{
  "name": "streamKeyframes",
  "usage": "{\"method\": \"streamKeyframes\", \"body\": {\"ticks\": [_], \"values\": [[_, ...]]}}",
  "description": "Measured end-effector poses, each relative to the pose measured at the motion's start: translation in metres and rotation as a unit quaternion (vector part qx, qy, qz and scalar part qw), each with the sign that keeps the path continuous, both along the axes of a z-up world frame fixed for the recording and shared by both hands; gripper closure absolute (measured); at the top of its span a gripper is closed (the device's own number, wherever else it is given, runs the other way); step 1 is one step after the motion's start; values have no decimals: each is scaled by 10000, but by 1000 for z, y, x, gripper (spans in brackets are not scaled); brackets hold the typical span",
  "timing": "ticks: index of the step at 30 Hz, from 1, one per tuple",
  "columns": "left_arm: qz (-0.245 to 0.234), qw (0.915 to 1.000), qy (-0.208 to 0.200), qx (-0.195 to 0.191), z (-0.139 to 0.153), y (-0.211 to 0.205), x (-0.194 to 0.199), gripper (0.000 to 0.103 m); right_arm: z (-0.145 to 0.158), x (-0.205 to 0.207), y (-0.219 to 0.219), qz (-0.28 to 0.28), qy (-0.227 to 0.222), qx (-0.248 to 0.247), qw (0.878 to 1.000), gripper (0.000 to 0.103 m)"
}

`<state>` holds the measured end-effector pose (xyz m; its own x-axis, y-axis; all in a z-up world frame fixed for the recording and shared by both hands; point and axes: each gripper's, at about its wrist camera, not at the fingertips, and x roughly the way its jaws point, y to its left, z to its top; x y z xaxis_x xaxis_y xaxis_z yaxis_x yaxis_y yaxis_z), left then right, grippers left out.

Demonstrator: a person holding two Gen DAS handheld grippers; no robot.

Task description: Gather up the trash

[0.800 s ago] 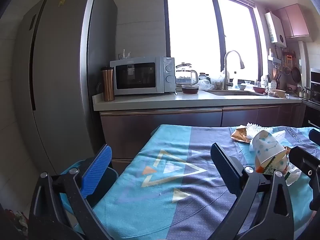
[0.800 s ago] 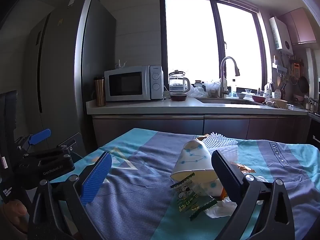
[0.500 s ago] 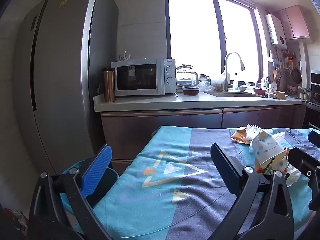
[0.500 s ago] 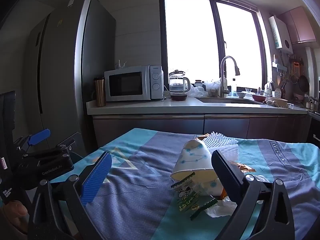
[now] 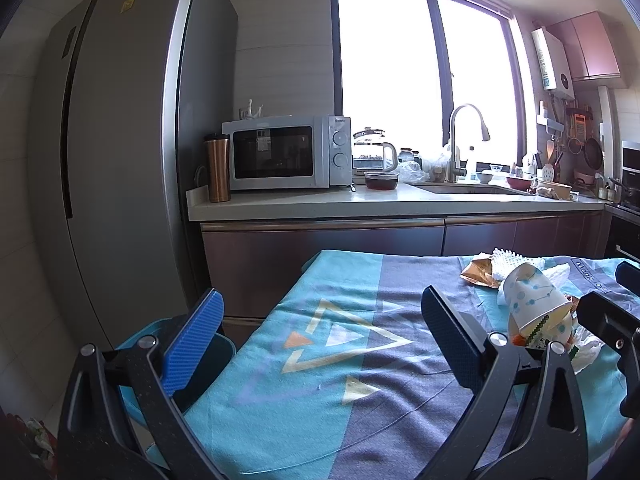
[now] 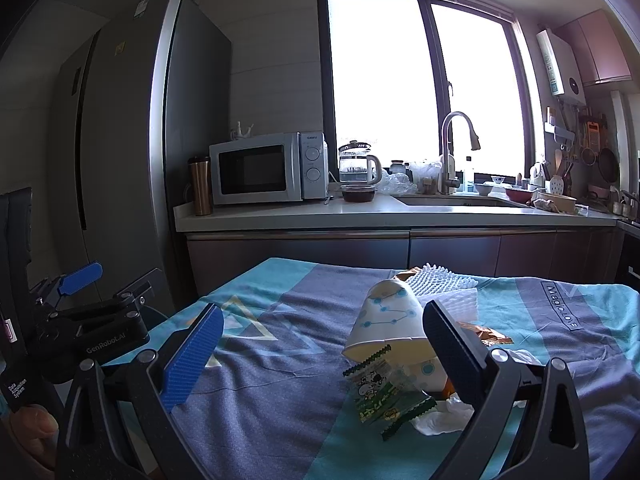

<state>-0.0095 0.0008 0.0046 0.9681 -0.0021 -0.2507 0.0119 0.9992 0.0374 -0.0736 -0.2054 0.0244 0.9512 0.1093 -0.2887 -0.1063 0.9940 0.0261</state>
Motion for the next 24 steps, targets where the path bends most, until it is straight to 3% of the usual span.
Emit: {"method": "streamKeyframes", "body": {"ticks": [24], "values": [[10,10000,-10,-13,-1,-14,7,6,-1,4,0,22,27,49,10000,7]]}}
